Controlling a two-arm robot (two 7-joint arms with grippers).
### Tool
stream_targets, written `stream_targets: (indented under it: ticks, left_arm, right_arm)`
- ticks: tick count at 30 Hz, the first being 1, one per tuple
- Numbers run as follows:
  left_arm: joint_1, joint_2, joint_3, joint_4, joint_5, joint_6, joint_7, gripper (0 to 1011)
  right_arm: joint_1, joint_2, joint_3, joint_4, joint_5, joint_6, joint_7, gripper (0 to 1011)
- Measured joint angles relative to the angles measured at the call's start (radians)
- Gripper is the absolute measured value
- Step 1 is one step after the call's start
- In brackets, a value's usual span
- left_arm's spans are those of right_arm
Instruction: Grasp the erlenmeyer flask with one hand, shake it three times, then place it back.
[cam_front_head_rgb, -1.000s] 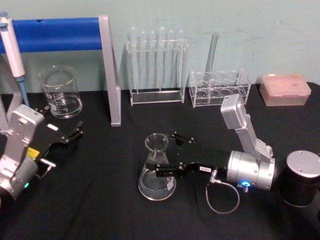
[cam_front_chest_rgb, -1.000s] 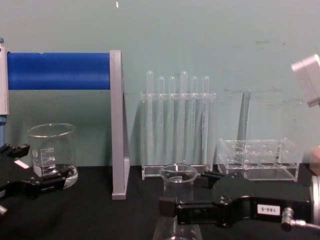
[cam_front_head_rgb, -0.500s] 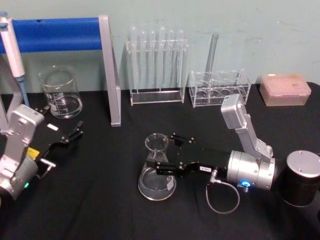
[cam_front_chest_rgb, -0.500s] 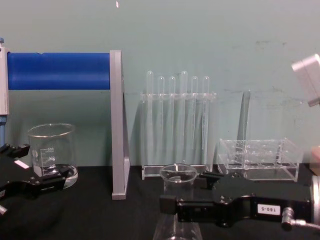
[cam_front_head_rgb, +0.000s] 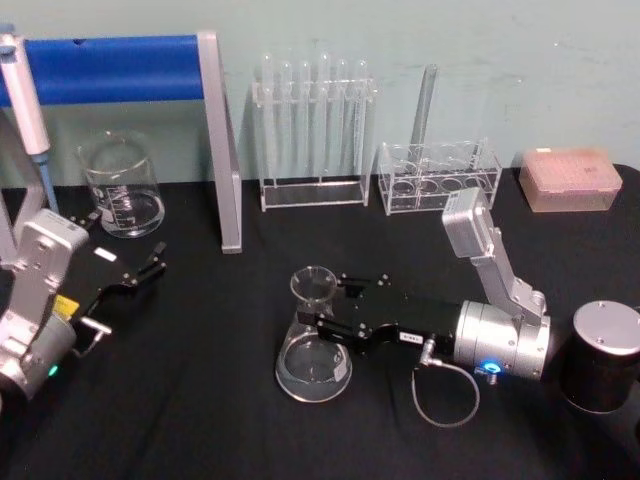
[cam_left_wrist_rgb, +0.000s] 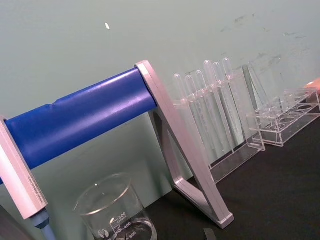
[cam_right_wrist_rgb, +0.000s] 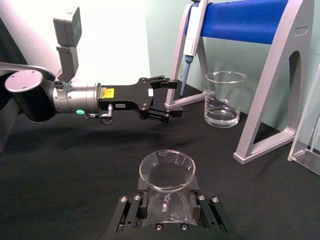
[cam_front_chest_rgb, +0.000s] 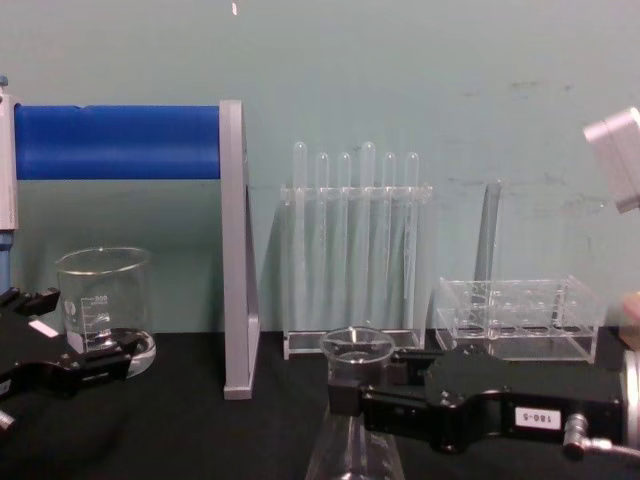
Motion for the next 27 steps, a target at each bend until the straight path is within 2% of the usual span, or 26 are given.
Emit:
stream_targets:
  ticks: [13,19,23,27]
  left_arm:
    - [0.000,0.000,0.000,0.000,0.000,0.000,0.000,1001]
    - [0.000,0.000,0.000,0.000,0.000,0.000,0.000,1001]
    - [0.000,0.000,0.000,0.000,0.000,0.000,0.000,1001]
    - [0.000,0.000,0.000,0.000,0.000,0.000,0.000,1001]
  right_arm:
    - [0.000,0.000,0.000,0.000,0.000,0.001,0.001,451]
    - [-0.007,-0.001,0.005,-0.028,0.037,0.024,0.011,451]
    - [-0.027,0.004,0.023,-0.085,0.055,0.035,-0.033,451]
    - [-0.061,0.014,0.054,-0.169,0.059,0.043,-0.119,451]
